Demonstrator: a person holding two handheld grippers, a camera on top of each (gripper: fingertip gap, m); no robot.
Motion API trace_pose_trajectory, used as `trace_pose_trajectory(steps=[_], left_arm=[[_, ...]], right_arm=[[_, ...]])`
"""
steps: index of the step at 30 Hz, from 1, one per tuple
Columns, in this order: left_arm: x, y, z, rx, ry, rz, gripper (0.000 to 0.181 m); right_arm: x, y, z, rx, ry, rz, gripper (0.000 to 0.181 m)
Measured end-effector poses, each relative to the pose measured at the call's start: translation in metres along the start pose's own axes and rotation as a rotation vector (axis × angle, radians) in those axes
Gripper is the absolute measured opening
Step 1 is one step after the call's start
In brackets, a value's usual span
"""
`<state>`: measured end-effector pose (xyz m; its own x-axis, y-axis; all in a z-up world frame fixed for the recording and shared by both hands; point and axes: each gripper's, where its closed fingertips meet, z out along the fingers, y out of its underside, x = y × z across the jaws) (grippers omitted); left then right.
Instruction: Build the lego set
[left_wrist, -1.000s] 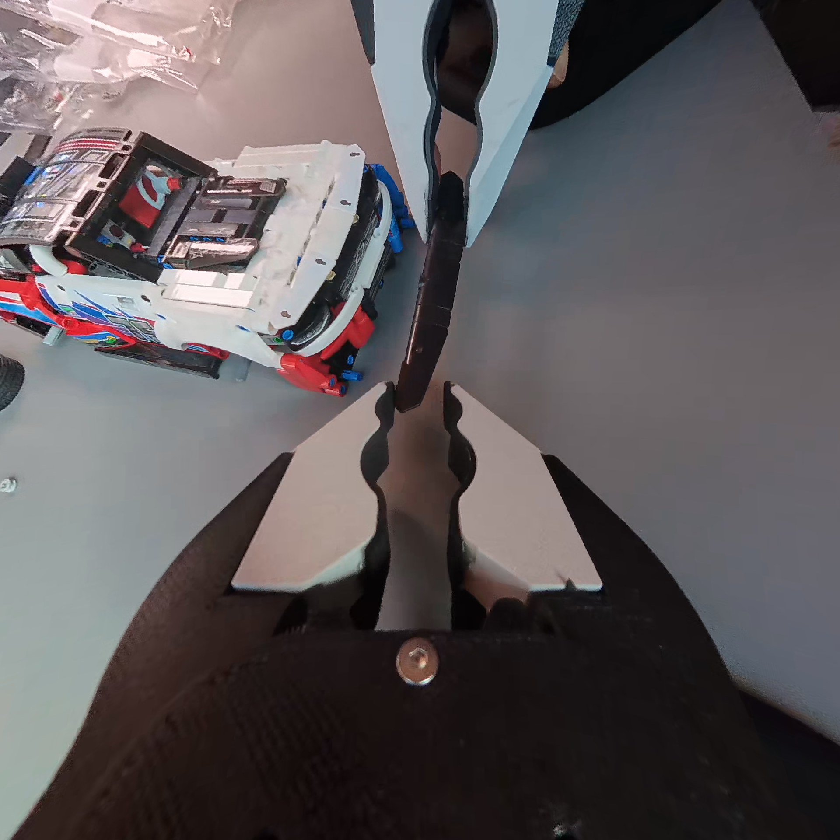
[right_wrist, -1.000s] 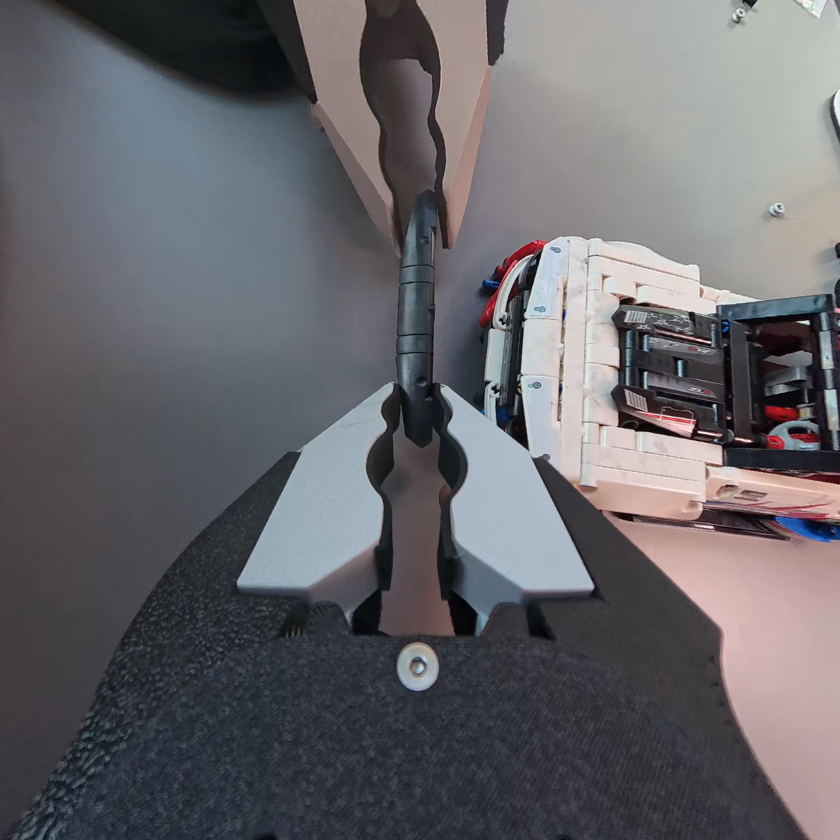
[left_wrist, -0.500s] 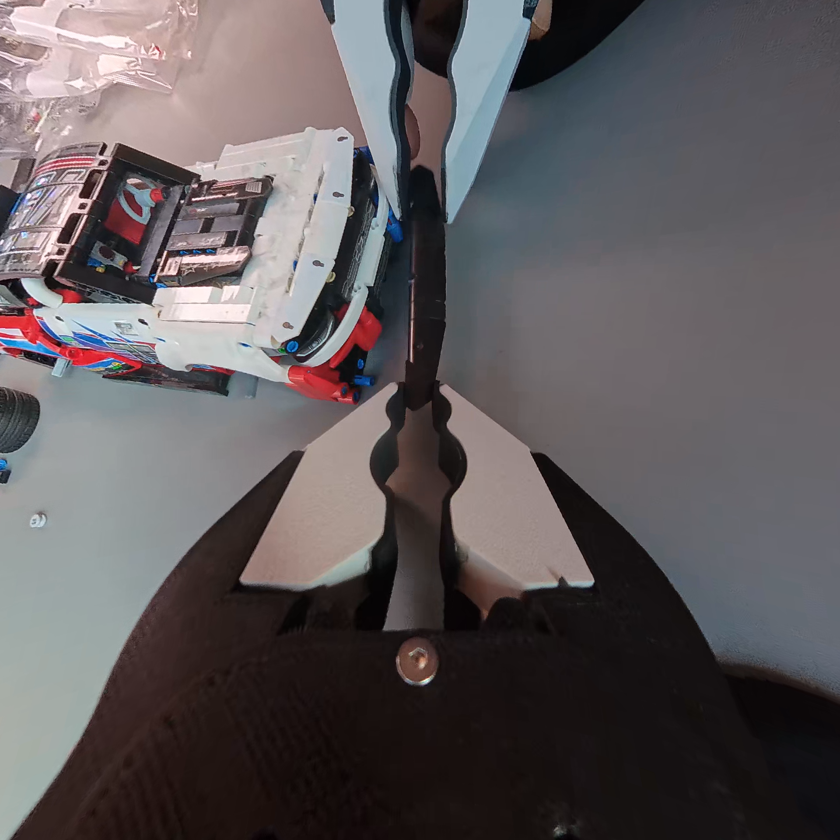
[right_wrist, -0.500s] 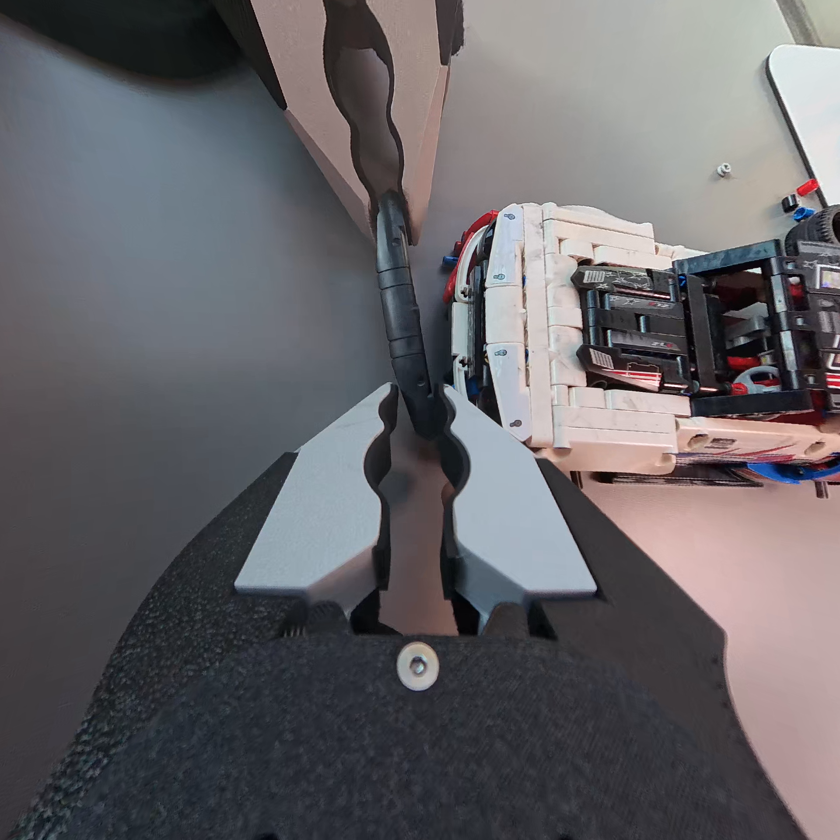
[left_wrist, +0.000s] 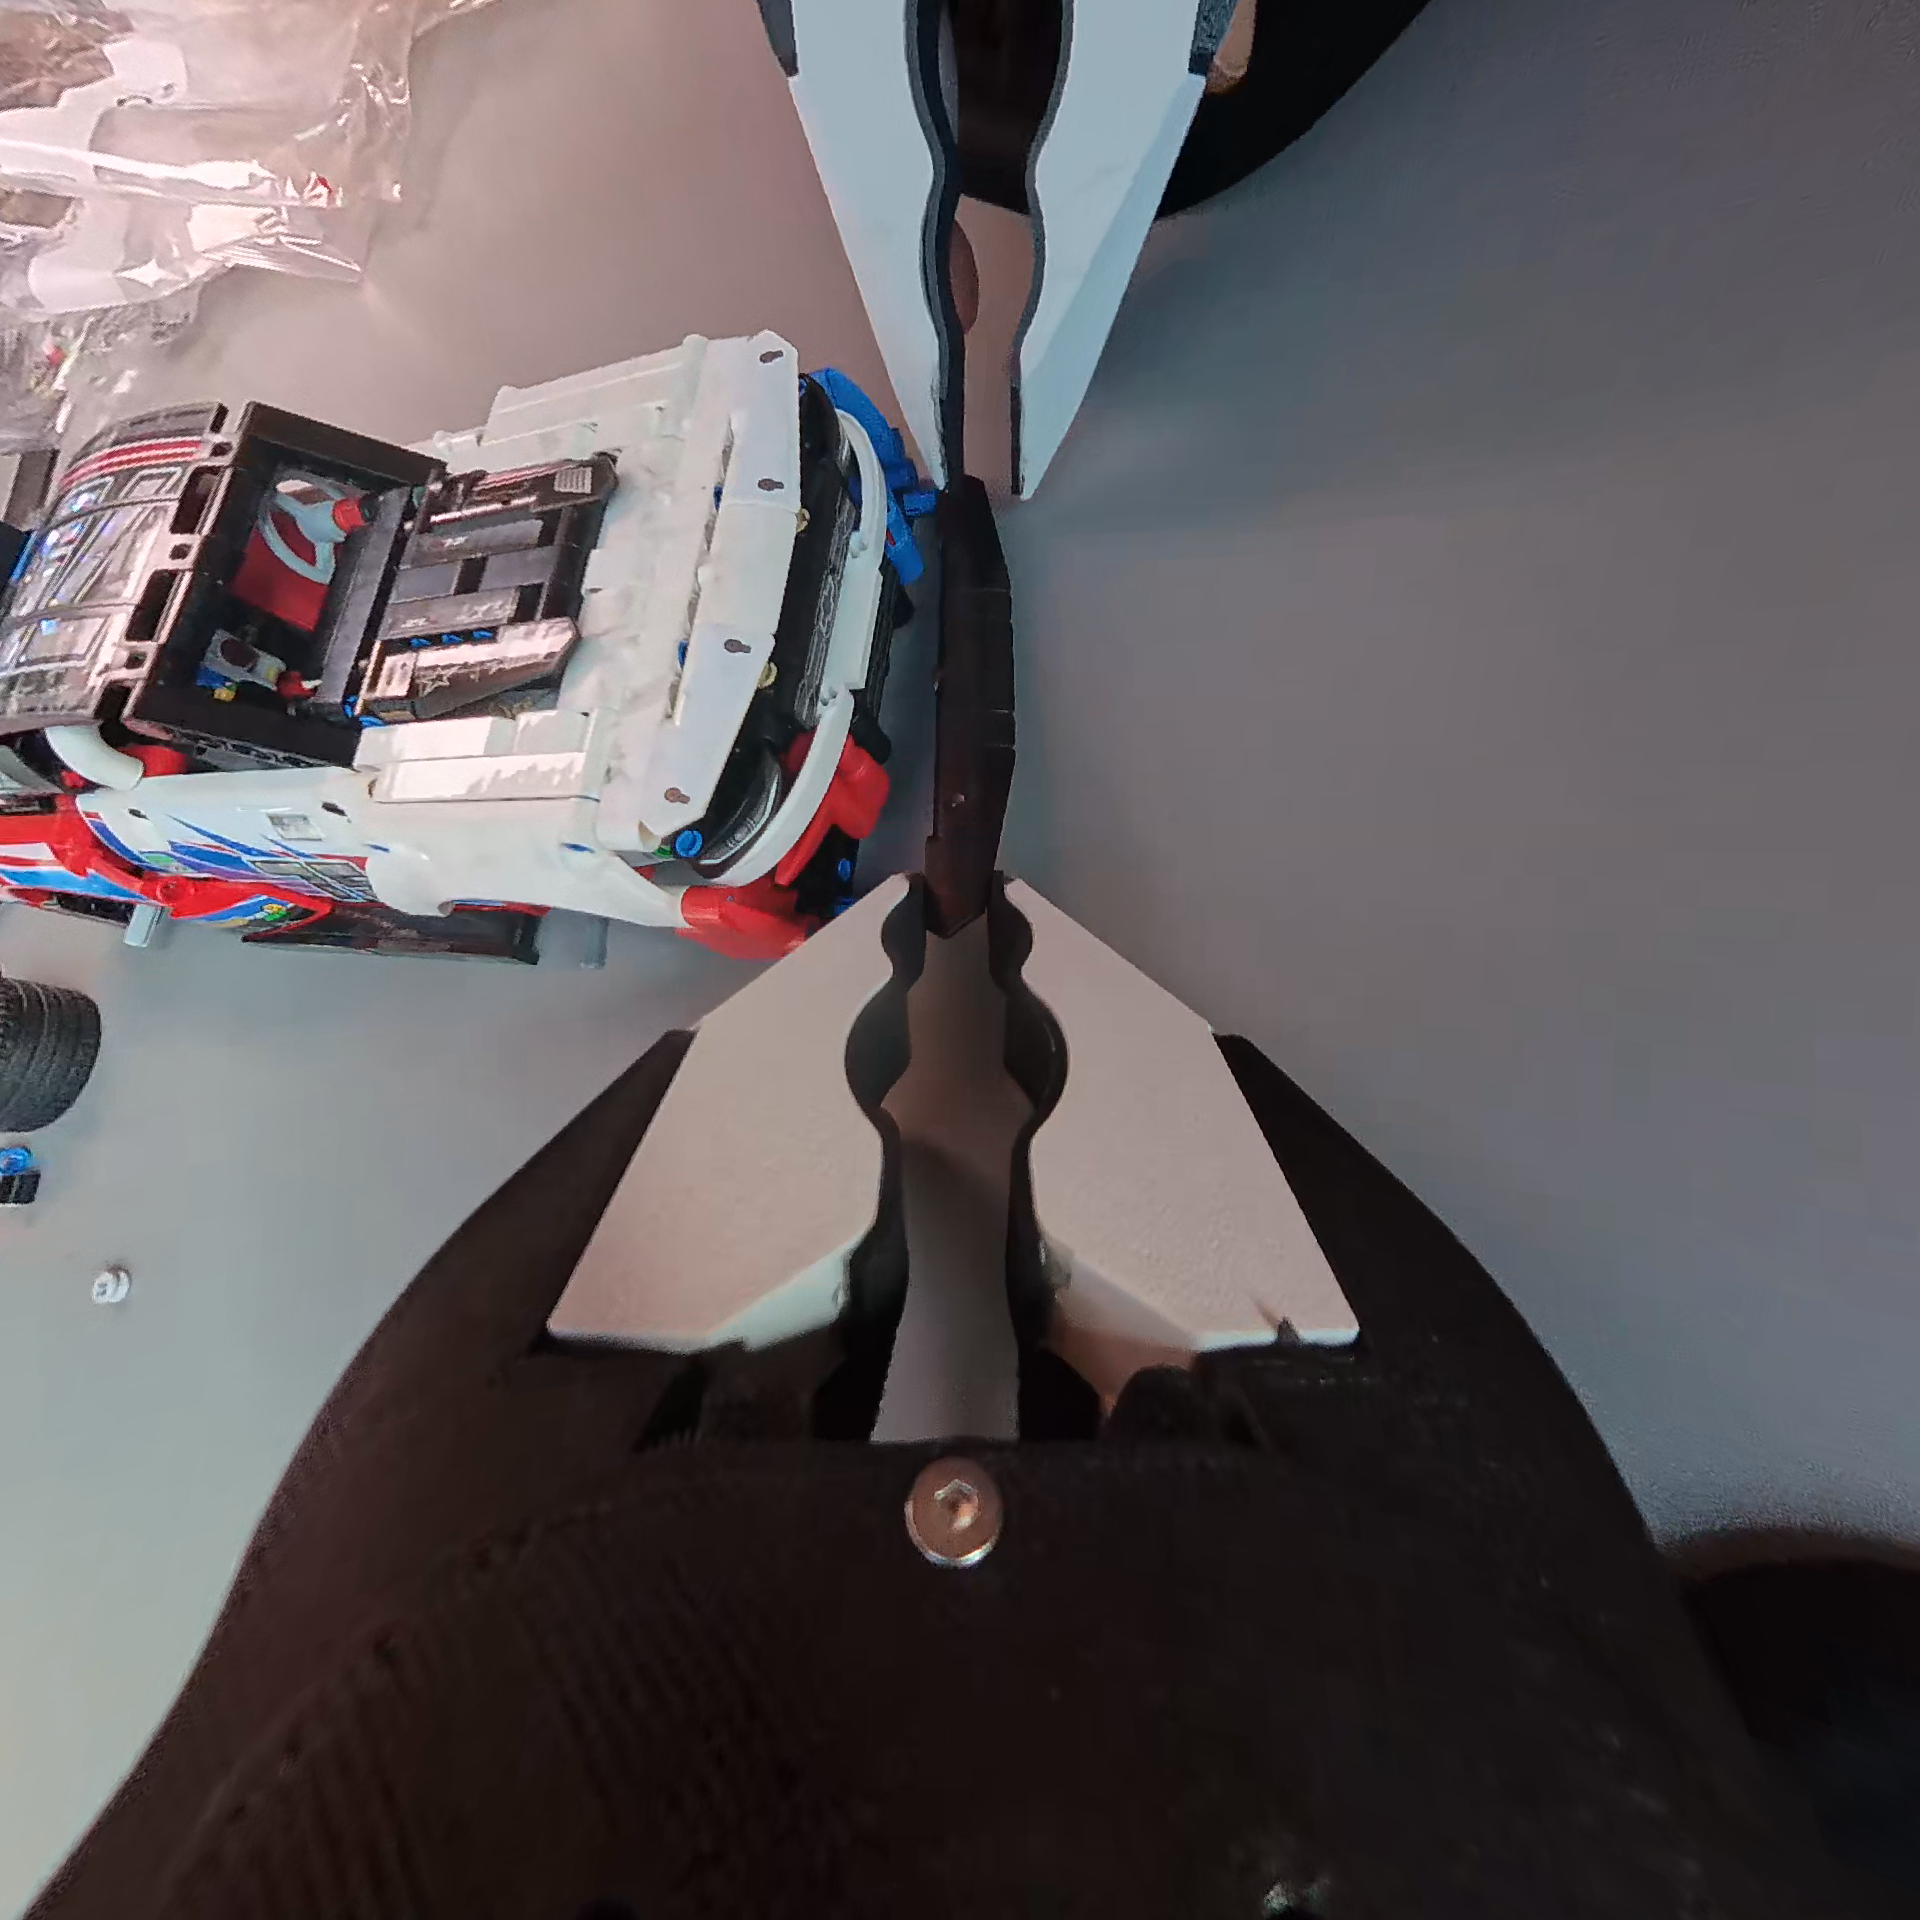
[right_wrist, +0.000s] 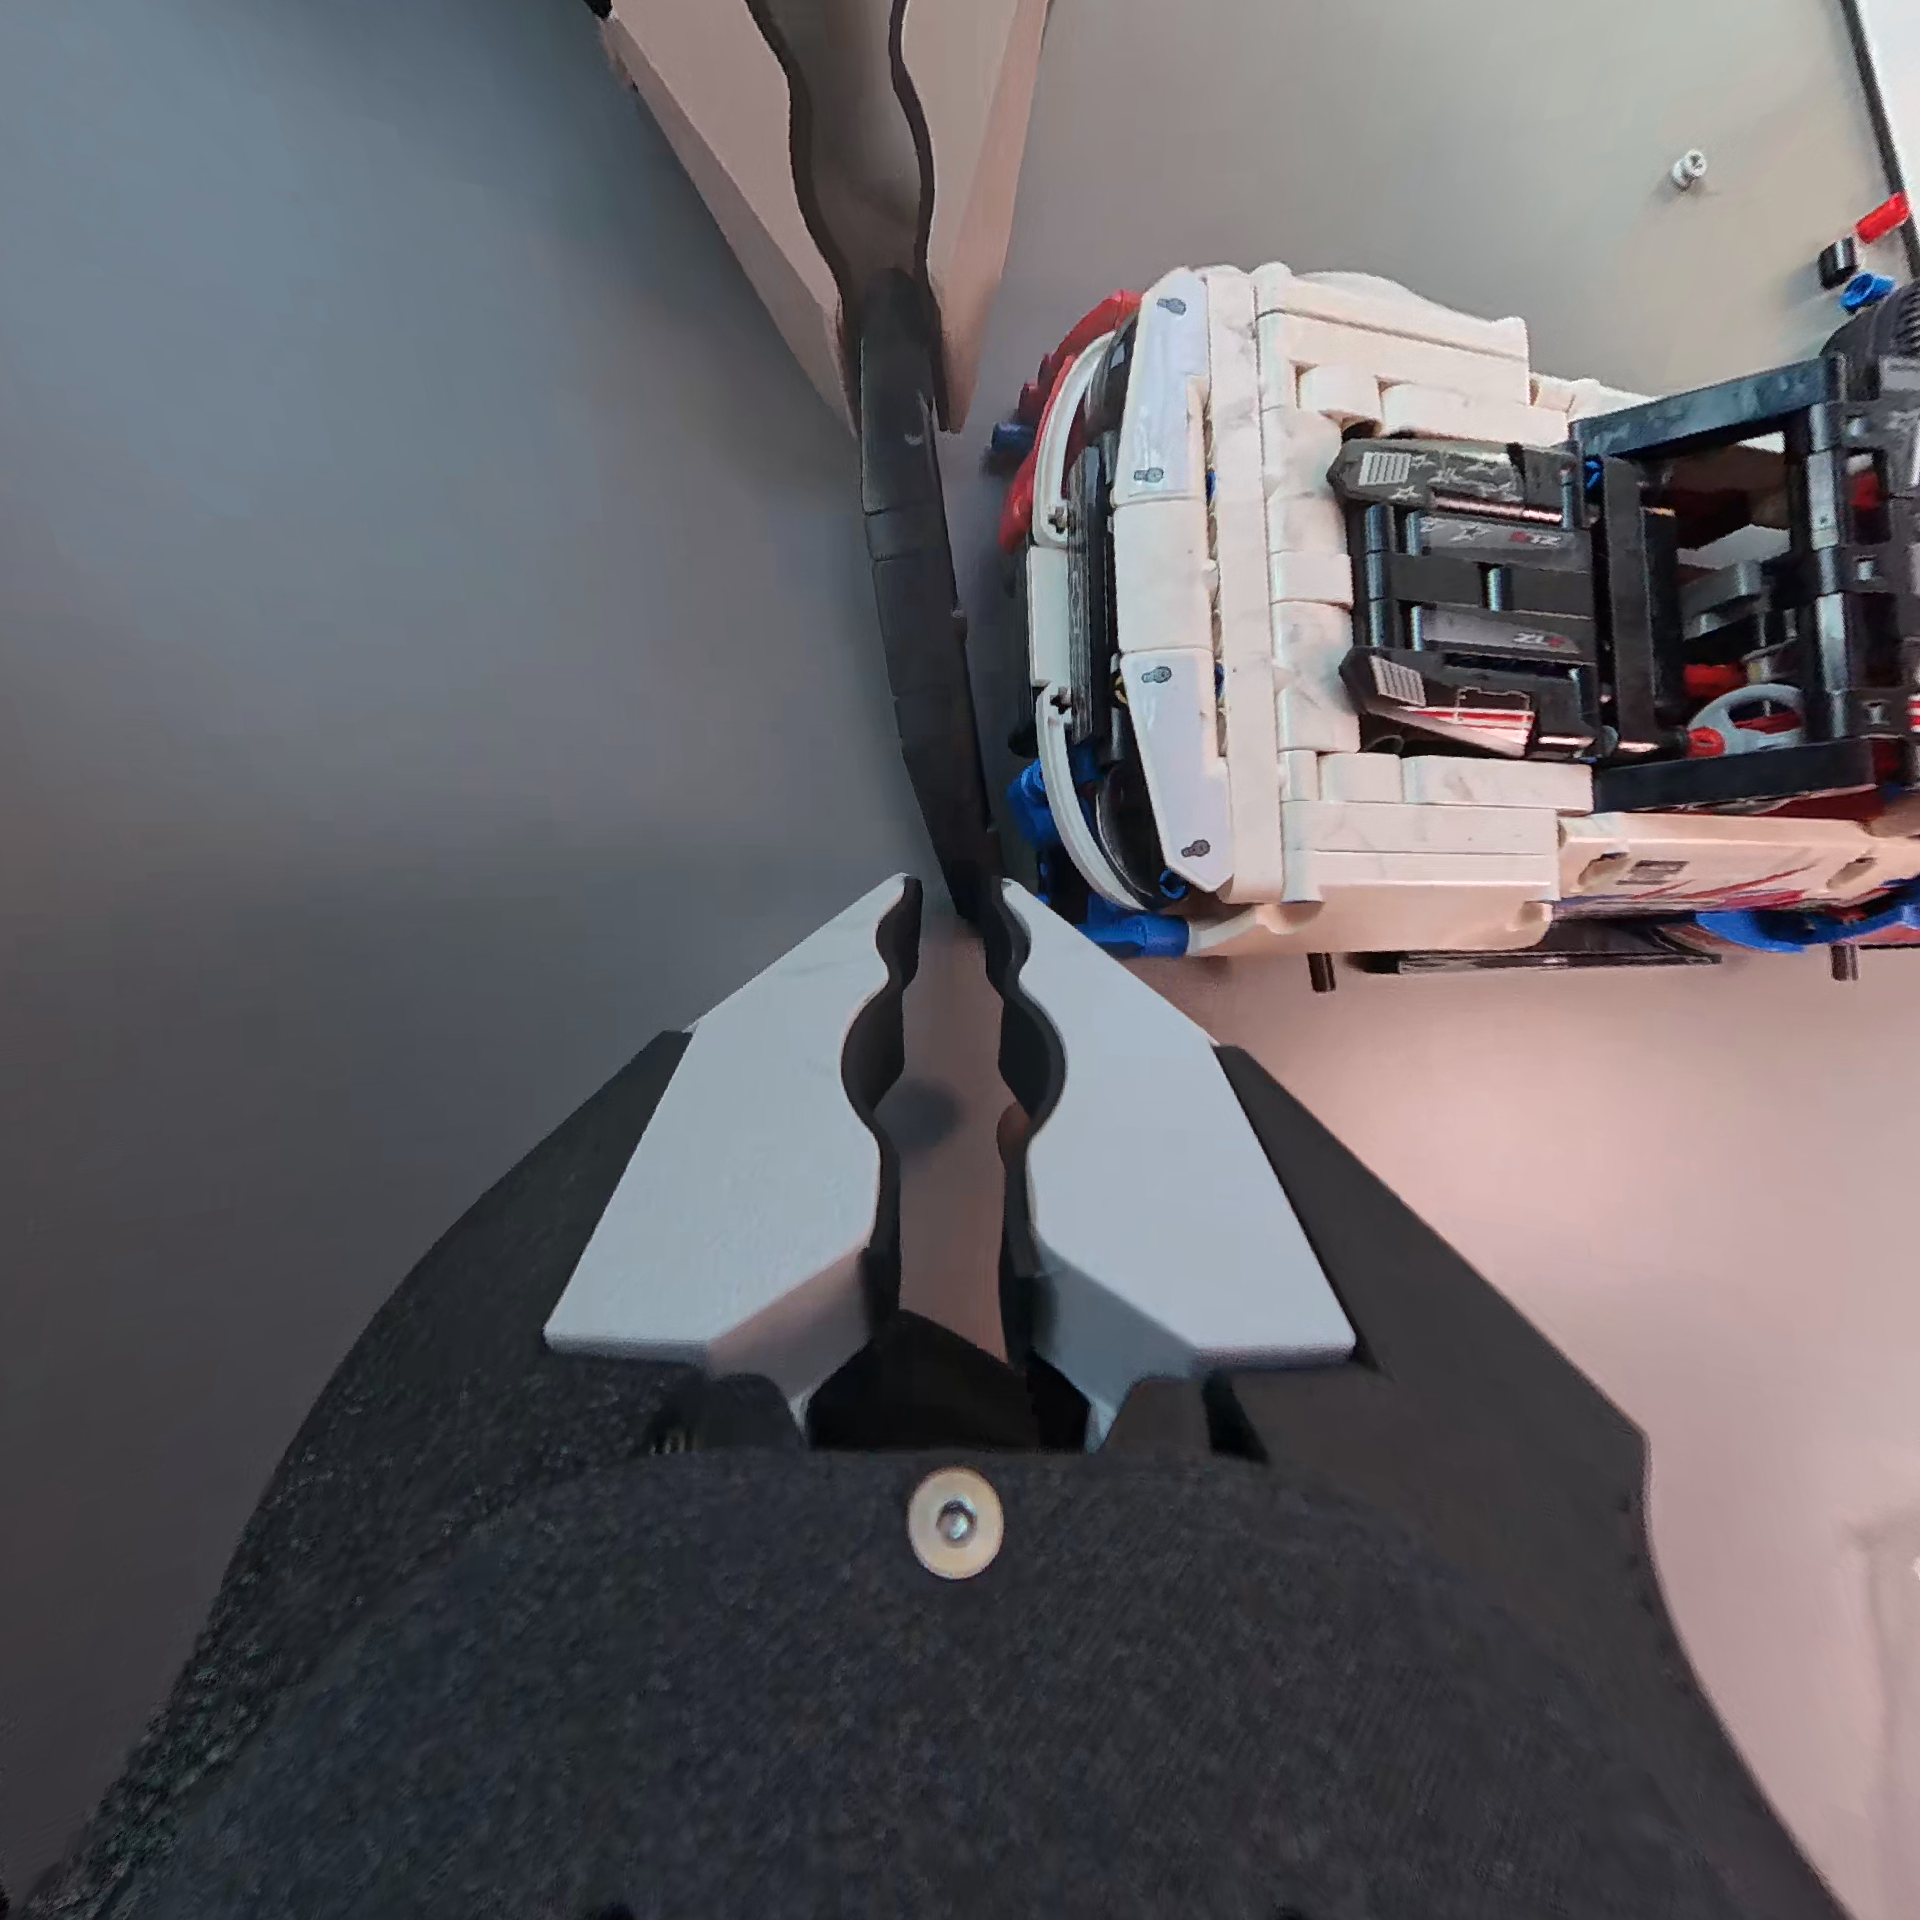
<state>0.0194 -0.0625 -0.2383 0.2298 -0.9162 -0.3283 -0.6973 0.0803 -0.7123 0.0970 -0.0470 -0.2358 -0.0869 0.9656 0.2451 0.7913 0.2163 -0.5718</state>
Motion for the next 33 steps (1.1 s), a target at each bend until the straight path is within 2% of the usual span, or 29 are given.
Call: trace_pose_trajectory(steps=[8, 15, 25, 33], left_arm=[[-0.003, 0.002, -0.006, 0.002, 0.016, -0.004, 0.017], [-0.004, 0.012, -0.012, -0.023, -0.005, -0.138, 0.016], [-0.013, 0.016, -0.011, -0.03, -0.027, -0.257, 0.024], [-0.026, 0.021, -0.009, -0.046, -0.118, -0.228, 0.008]], right_arm=[[0.004, 0.004, -0.002, -0.011, 0.011, 0.046, 0.013], [0.008, 0.009, -0.007, 0.0, 0.046, 0.089, 0.012], [0.008, 0.012, -0.001, 0.009, 0.07, 0.161, 0.007], [0.008, 0.009, 0.002, 0.03, 0.088, 0.161, 0.005]])
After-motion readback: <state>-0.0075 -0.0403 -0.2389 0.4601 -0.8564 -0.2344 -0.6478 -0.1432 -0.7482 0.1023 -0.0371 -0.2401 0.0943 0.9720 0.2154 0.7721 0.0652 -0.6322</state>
